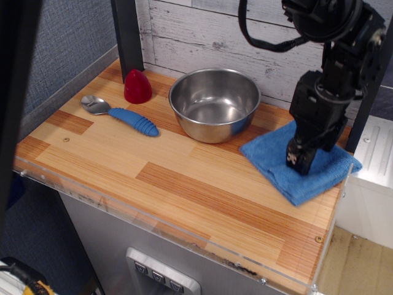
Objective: Move the blue cloth and place it at the bottom center of the table.
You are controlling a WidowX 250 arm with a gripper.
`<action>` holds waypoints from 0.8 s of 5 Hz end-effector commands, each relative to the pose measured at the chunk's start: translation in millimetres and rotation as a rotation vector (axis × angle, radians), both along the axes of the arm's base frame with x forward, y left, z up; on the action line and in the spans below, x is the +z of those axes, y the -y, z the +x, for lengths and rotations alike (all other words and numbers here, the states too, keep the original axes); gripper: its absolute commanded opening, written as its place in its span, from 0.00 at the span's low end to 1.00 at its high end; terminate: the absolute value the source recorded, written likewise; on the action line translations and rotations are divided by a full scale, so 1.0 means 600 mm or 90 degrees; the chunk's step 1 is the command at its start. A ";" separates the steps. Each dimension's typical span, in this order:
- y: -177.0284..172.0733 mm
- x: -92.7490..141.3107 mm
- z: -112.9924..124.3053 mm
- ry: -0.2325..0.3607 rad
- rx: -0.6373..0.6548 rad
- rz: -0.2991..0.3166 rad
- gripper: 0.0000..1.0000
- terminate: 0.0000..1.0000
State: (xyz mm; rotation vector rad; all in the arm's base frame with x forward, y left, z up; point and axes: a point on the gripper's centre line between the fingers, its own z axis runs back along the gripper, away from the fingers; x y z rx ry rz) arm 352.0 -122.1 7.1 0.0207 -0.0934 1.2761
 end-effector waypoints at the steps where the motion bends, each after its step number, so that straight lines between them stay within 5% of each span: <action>1: 0.023 0.015 -0.057 0.006 0.024 0.008 1.00 0.00; 4: -0.036 0.035 -0.144 0.014 0.083 0.041 1.00 0.00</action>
